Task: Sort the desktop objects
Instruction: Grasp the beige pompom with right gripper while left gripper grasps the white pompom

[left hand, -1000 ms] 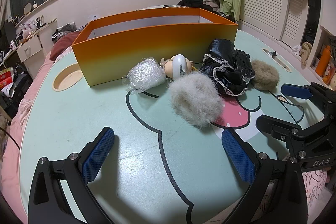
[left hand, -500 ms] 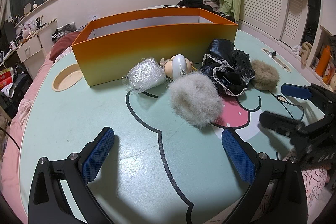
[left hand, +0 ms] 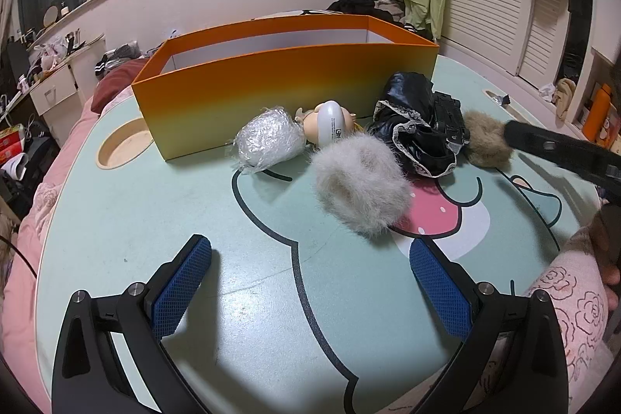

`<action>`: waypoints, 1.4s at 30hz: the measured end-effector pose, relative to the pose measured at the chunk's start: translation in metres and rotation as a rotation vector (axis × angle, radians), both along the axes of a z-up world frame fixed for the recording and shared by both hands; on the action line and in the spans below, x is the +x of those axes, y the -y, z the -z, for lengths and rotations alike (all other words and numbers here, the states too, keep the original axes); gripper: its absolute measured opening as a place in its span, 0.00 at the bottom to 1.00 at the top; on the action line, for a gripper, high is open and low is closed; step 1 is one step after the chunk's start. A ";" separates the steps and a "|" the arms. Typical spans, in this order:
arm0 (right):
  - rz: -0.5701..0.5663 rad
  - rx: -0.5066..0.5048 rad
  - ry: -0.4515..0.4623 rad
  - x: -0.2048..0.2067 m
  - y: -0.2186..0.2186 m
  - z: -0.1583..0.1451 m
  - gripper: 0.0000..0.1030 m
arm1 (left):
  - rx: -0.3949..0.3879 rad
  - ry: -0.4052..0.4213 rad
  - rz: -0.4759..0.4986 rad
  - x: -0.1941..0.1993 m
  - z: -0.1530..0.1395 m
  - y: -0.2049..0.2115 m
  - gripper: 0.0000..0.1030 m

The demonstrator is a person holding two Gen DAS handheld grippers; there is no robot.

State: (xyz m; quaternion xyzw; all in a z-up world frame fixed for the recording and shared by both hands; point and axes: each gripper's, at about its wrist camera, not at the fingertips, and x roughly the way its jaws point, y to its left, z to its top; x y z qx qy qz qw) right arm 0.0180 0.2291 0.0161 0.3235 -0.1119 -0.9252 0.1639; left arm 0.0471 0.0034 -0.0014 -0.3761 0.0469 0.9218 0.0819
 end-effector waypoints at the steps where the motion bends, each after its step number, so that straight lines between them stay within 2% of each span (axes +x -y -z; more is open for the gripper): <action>1: 0.001 0.041 0.018 -0.006 0.007 -0.002 0.64 | 0.000 0.000 0.000 0.000 0.000 0.000 0.99; 4: 0.003 0.085 0.055 -0.019 0.017 -0.002 0.56 | 0.000 0.000 0.000 0.000 0.000 0.000 0.99; 5: -0.001 0.081 0.068 -0.023 0.018 -0.001 0.50 | 0.000 0.000 0.000 0.000 0.000 0.000 0.99; 6: -0.008 0.078 0.078 -0.025 0.019 0.000 0.39 | -0.001 0.000 0.000 0.000 0.000 0.000 0.99; 7: -0.015 0.077 0.087 -0.026 0.019 0.003 0.37 | -0.001 -0.001 0.000 0.000 0.000 0.000 0.99; 10: -0.038 0.057 0.061 -0.020 0.016 0.007 0.36 | -0.002 -0.001 0.000 -0.001 0.000 -0.002 0.99; 16: -0.056 -0.015 -0.119 0.012 0.005 0.000 0.36 | 0.000 -0.002 -0.002 -0.002 -0.002 -0.005 0.99; 19: -0.048 -0.060 -0.171 0.021 -0.003 -0.004 0.36 | 0.015 -0.008 -0.003 -0.001 -0.004 -0.005 0.99; 26: -0.036 -0.086 -0.159 0.016 -0.008 -0.005 0.36 | 0.049 -0.044 0.022 0.002 -0.014 -0.004 0.99; 31: -0.037 -0.091 -0.154 0.016 -0.009 -0.005 0.36 | 0.117 -0.044 0.040 -0.007 -0.028 0.001 0.97; 34: -0.039 -0.091 -0.152 0.016 -0.008 -0.004 0.36 | 0.100 -0.046 0.043 -0.011 -0.030 -0.004 0.87; 36: -0.039 -0.093 -0.153 0.017 -0.008 -0.004 0.36 | 0.087 -0.037 0.061 -0.013 -0.028 -0.010 0.86; 37: -0.039 -0.093 -0.152 0.017 -0.007 -0.004 0.36 | 0.070 -0.031 0.073 -0.015 -0.027 -0.015 0.79; 38: -0.039 -0.094 -0.152 0.017 -0.007 -0.004 0.36 | 0.044 -0.021 0.083 -0.016 -0.025 -0.020 0.65; 39: -0.039 -0.094 -0.152 0.017 -0.007 -0.004 0.36 | 0.021 -0.008 0.087 -0.018 -0.023 -0.026 0.56; 40: -0.039 -0.093 -0.153 0.017 -0.007 -0.004 0.36 | 0.006 0.011 0.087 -0.021 -0.019 -0.028 0.35; 41: -0.039 -0.092 -0.154 0.017 -0.008 -0.004 0.36 | 0.003 0.032 0.081 -0.025 -0.015 -0.029 0.27; 42: -0.039 -0.091 -0.154 0.017 -0.008 -0.004 0.36 | 0.010 0.032 0.075 -0.024 -0.014 -0.027 0.26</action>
